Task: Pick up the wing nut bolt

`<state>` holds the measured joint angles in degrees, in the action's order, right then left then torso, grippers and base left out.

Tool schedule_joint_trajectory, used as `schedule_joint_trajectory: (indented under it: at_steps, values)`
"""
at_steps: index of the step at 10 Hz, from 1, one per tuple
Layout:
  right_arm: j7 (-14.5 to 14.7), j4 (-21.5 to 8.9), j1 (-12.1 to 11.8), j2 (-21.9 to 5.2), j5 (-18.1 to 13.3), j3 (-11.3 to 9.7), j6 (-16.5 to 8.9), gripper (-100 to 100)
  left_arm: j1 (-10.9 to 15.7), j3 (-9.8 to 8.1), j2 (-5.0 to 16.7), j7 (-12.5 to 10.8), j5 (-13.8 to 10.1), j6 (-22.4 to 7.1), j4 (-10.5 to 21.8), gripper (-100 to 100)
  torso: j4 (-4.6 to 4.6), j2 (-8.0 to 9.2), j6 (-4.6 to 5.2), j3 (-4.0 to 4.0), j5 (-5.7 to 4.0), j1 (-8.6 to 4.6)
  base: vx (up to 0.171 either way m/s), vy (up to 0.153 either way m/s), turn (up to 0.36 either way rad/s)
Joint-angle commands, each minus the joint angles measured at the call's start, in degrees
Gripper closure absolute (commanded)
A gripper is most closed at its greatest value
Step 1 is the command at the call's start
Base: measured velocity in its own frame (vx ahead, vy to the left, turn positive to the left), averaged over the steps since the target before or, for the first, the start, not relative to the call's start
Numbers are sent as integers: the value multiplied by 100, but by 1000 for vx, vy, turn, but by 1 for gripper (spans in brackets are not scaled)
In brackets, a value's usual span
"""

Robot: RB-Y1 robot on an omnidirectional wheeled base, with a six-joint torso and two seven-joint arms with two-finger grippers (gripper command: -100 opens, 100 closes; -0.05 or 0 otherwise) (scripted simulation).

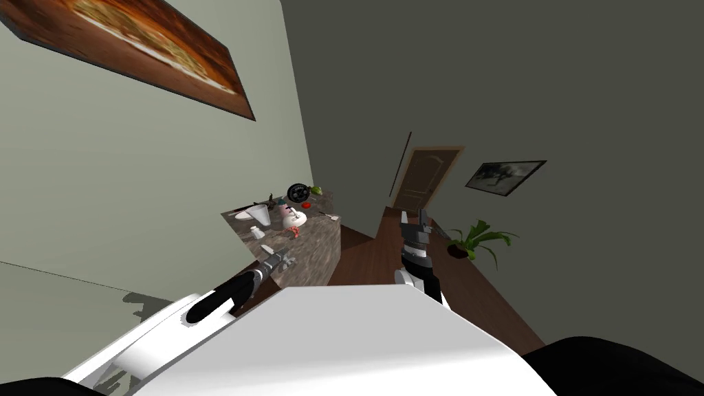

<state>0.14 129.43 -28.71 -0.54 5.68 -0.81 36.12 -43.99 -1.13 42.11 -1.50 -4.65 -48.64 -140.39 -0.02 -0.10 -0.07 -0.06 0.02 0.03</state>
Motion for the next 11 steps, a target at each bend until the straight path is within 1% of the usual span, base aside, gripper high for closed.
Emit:
schedule_joint_trajectory:
  at_steps: [1, 4, 5, 6, 7, 8, 11]
  values:
    - [0, 0, 0, 0, 0, 0, 0, 0, -77, 30, 122, -32, -6, -241, -15, -100, 0, 0, 0, 0, 0, 0, 28, 13, -157]
    - [0, 0, -1, 0, 0, 0, 0, 0, -202, 129, 273, -61, -51, -535, 51, -100, -3, -12, -1, -7, -1, -5, 46, 2, -125]
    - [0, 0, -1, 0, 0, 0, 0, 0, -282, 220, 302, -63, -85, -635, 137, -100, -3, -15, -1, -9, -1, -9, 79, -13, -112]
    - [0, 0, -1, 0, 0, 0, 0, 0, -143, 216, 267, -55, -57, -592, 140, -100, -5, -23, -1, -13, -2, -12, 28, -8, -12]
    - [0, 0, -1, 0, 0, 0, 0, 0, -140, 228, 271, -55, -61, -629, 148, 0, -3, -11, -3, -7, -3, -12, 0, 0, 0]
    - [0, 0, -1, 0, 0, 0, 0, 0, -55, 252, 214, -28, -49, -515, 351, -100, 0, -1, -3, -1, -2, -11, 9, 0, -48]
    - [0, 0, 0, 0, 0, 0, 0, 0, 73, 291, 129, 11, -33, -350, 656, -100, 0, 1, -2, 0, -1, -7, 9, 3, -40]
